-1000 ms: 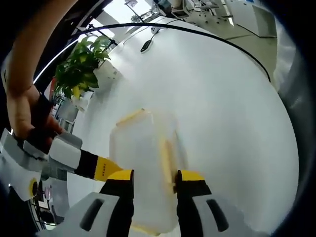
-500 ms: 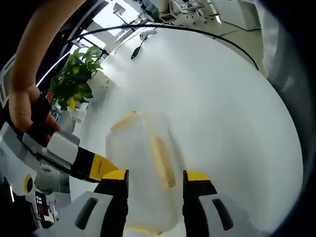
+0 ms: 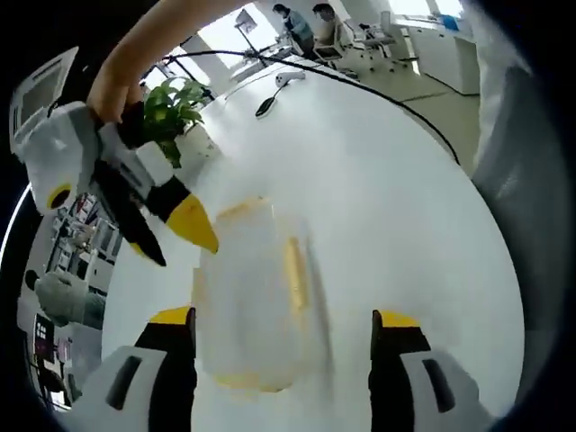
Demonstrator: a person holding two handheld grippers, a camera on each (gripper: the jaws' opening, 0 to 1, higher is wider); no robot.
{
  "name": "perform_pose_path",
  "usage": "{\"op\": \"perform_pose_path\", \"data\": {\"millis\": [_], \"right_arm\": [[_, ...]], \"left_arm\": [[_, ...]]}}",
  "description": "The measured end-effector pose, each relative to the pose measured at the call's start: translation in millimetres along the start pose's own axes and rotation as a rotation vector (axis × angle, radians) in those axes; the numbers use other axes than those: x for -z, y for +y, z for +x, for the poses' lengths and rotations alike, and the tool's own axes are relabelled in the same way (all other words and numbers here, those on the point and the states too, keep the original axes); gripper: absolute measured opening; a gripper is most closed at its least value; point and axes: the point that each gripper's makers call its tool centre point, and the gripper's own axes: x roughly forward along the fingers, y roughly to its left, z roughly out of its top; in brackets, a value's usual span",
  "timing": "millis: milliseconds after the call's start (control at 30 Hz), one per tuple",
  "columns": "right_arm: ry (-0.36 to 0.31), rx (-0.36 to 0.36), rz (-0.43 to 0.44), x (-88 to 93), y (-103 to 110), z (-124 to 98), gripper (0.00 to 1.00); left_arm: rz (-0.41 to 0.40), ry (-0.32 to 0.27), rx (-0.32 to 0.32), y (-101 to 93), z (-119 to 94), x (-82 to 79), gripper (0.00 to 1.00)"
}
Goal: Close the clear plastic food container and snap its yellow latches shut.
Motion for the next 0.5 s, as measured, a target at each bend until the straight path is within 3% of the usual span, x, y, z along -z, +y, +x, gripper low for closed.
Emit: {"op": "perform_pose_path", "data": {"millis": [133, 233, 333, 433, 500], "right_arm": [[-0.009, 0.014, -0.004, 14.2, 8, -3, 0.63], [0.008, 0.027, -0.032, 25.2, 14, -2, 0.66], [0.056, 0.03, -0.076, 36.6, 17, -2, 0.68], [0.05, 0.008, -0.091, 36.6, 27, 0, 0.78], [0.073, 0.009, -0.137, 39.8, 30, 3, 0.76]], "left_arm": [[-0.128, -0.005, 0.009, 14.5, -5, 5.4, 0.91], [-0.137, 0.012, 0.021, 25.0, -8, 8.7, 0.98], [-0.148, 0.035, 0.014, 35.0, -8, 11.7, 0.99], [-0.204, 0.053, 0.087, 29.3, -3, 13.7, 0.99], [-0.179, 0.072, 0.103, 28.9, 5, 17.1, 0.97]]}}
